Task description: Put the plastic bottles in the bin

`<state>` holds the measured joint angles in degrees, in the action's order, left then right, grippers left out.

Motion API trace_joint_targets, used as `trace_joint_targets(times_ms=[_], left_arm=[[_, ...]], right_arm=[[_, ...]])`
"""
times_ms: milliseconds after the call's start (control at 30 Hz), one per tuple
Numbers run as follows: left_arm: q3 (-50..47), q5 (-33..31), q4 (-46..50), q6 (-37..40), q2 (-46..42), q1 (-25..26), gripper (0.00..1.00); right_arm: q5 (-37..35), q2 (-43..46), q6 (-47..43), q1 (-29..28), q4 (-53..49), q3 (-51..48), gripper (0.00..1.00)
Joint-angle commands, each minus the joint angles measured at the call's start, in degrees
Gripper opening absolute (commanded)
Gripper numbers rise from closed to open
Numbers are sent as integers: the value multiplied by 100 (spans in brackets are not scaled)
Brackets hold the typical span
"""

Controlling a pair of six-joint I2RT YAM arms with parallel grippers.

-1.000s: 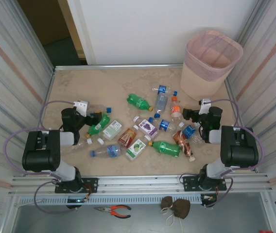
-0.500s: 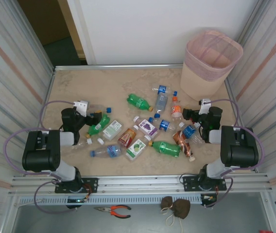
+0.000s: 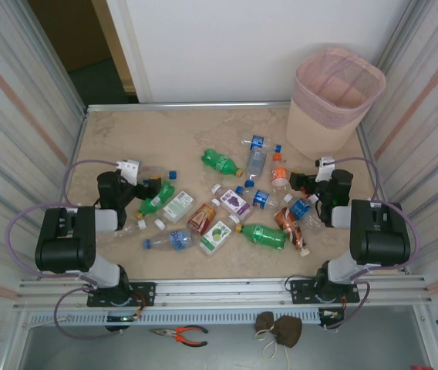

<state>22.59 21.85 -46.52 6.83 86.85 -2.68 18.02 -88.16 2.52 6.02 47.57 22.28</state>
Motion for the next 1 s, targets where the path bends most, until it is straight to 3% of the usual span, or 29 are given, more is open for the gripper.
trace_joint_targets(times_ms=[0, 200, 367, 533, 700, 833, 967], left_arm=[[-53, 10, -123, 115, -93, 9, 99], [-211, -516, -97, 139, -462, 211, 99], [-26, -1040, 833, -45, -1116, 249, 99], [176, -2004, 1706, -548, -1661, 432, 99], [761, -2918, 3594, -1646, -2272, 548, 99], [1428, -3070, 5552, -2494, -2691, 497, 99], [1712, -3242, 6837, -3727, -2998, 488, 99]], right_arm=[[-92, 102, -7, 4, -48, 3, 99], [-358, 512, 38, -53, -739, 192, 99], [-608, 1053, -8, -147, -1396, 282, 99], [-927, 1529, 211, -367, -2420, 530, 99], [-1094, 1971, 663, -506, -3486, 814, 100], [-1236, 2288, 856, -619, -4218, 971, 100], [-1239, 2558, 1075, -635, -4721, 1112, 99]])
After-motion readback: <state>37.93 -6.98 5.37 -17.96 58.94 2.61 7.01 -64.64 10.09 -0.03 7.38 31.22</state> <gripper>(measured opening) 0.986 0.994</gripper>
